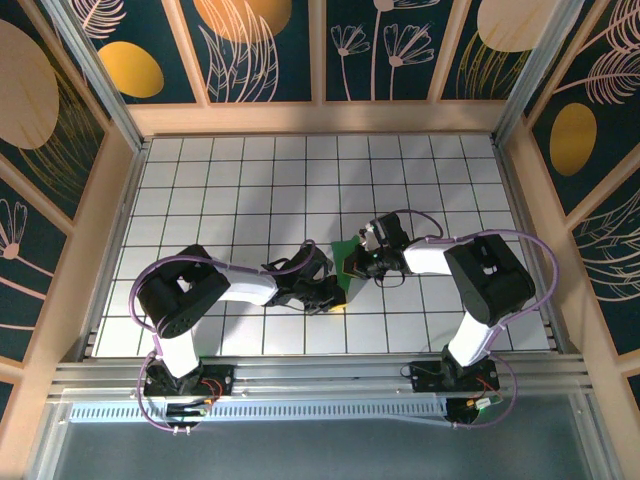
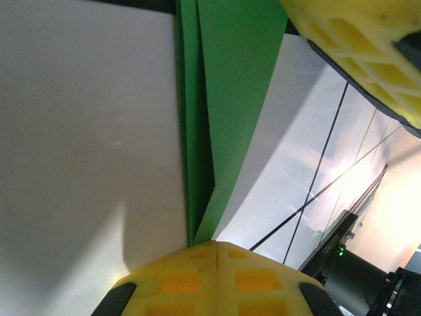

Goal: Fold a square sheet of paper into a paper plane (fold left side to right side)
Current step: Fold the wing for the fifth time at the center of the table.

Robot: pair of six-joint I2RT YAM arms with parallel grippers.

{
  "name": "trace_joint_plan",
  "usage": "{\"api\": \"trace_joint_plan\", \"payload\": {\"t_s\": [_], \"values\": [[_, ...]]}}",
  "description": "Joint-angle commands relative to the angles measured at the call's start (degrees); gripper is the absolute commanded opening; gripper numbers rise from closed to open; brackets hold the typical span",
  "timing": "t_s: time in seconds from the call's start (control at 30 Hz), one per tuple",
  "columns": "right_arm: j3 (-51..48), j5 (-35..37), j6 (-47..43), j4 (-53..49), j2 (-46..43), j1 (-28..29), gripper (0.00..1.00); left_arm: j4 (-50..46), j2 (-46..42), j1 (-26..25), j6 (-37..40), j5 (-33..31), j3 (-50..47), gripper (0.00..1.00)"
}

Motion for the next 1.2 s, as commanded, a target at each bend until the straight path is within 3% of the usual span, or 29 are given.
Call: {"api": "trace_joint_plan", "payload": {"t_s": [0.0, 0.5, 0.87, 1.17], "values": [[-2.06, 8.41, -1.65, -8.36, 4.49, 0.85, 0.0, -3.68, -0.22, -1.16, -0.34, 1.54, -1.58, 0.0], [-2.06, 8.59, -1.73, -8.73, 4.49, 0.91, 0.0, -6.4, -2.31, -2.35, 1.15, 1.1, -2.48, 0.0], [-1.79, 8.59, -1.73, -9.03, 4.33, 0.91, 0.0, -4.91, -10.07, -0.87, 0.73, -0.57, -2.13, 0.0], [-1.7, 8.5, -1.82, -9.36, 4.33, 1.0, 0.0, -4.3, -3.48, 0.59, 2.24, 0.15, 2.96, 0.0]]}}
